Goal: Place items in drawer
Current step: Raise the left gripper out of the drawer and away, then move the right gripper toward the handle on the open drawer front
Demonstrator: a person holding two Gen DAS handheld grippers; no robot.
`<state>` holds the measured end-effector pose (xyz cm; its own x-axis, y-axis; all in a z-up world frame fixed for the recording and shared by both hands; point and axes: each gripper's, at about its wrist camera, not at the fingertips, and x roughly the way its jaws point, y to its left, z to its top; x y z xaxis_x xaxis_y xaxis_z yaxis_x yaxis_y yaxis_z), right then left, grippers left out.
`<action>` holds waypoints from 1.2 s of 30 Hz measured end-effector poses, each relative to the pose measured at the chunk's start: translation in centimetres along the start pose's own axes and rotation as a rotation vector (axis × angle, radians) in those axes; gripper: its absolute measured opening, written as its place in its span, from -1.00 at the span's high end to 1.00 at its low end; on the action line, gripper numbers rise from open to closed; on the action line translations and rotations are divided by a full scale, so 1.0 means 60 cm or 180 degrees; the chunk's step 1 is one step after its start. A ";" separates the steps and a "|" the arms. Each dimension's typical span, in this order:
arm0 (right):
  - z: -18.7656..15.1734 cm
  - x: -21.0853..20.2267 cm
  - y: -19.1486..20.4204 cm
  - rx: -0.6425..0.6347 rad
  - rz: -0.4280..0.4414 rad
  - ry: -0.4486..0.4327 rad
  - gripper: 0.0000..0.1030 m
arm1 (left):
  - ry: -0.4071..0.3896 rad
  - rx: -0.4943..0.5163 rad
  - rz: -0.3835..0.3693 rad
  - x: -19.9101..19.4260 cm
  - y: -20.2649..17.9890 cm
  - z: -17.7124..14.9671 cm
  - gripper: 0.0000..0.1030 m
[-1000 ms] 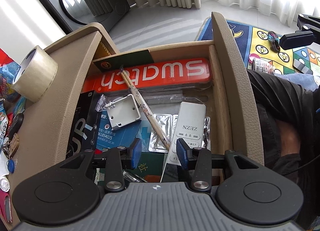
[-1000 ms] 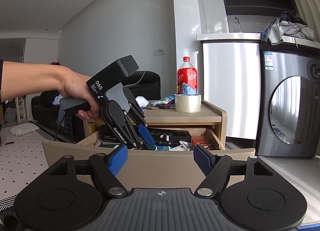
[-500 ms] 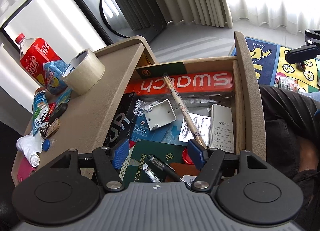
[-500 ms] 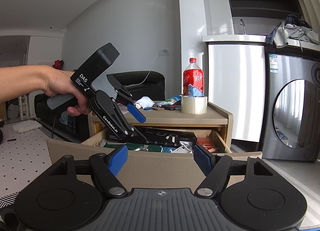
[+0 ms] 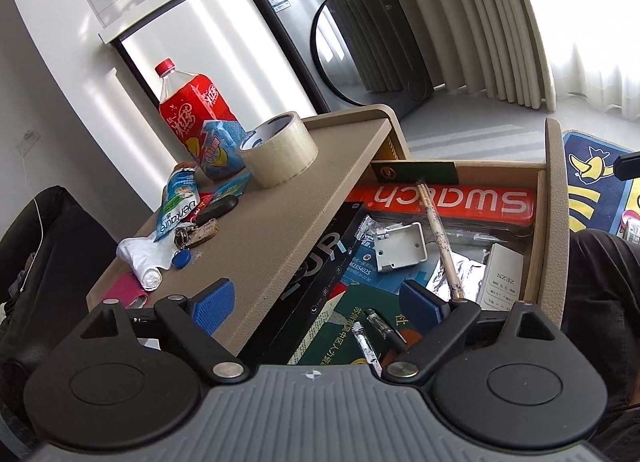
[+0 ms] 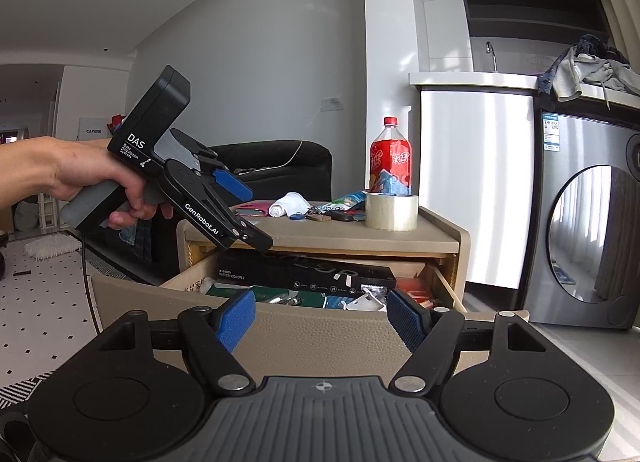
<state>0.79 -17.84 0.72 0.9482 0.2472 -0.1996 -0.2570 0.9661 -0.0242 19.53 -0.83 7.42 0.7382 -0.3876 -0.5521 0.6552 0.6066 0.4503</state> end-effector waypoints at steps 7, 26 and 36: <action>0.002 0.006 0.004 -0.0023 0.0000 -0.0002 -0.48 | -0.0291 -0.0346 0.0428 -0.058 -0.002 -0.009 -0.94; 0.003 0.014 0.002 -0.0058 -0.0083 0.0009 -0.48 | -0.0796 -0.1459 0.1522 -0.154 -0.023 -0.068 -1.00; 0.000 0.019 0.006 -0.0038 -0.0114 0.0036 -0.48 | -0.0967 -0.1697 0.1835 -0.193 -0.064 -0.094 -1.00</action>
<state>1.77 -17.21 0.46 0.9547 0.2114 -0.2096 -0.2251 0.9734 -0.0432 7.56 5.26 8.11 0.9951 -0.0404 -0.0899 0.0553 0.9839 0.1700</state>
